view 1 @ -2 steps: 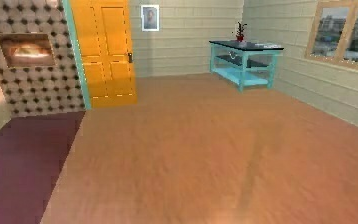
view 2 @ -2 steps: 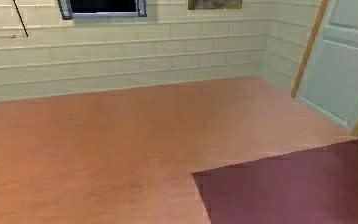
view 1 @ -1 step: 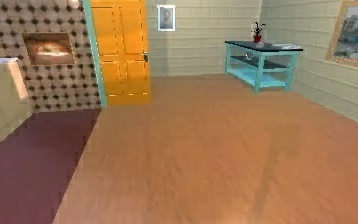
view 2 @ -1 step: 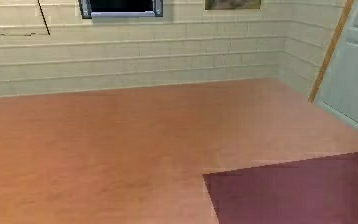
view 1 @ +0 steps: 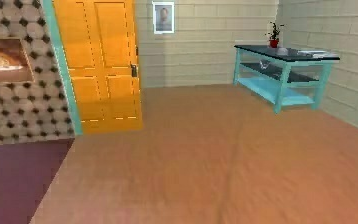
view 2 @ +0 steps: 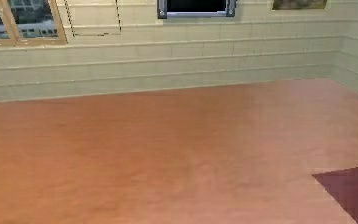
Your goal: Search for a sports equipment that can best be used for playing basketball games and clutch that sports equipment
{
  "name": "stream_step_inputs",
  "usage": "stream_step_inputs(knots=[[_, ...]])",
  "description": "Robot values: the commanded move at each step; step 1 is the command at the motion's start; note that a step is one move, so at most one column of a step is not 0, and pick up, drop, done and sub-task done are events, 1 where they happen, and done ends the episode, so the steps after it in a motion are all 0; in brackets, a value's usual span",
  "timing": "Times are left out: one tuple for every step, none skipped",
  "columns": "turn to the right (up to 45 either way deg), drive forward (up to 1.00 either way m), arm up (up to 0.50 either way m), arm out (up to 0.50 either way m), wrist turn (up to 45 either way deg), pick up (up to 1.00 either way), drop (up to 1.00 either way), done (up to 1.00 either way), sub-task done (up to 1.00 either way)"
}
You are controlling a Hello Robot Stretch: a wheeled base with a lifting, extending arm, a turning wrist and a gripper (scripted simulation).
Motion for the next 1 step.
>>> stream_step_inputs(knots=[[0.0,1.00,0.00,0.00,0.0,0.00,0.00,0.00,0.00]])
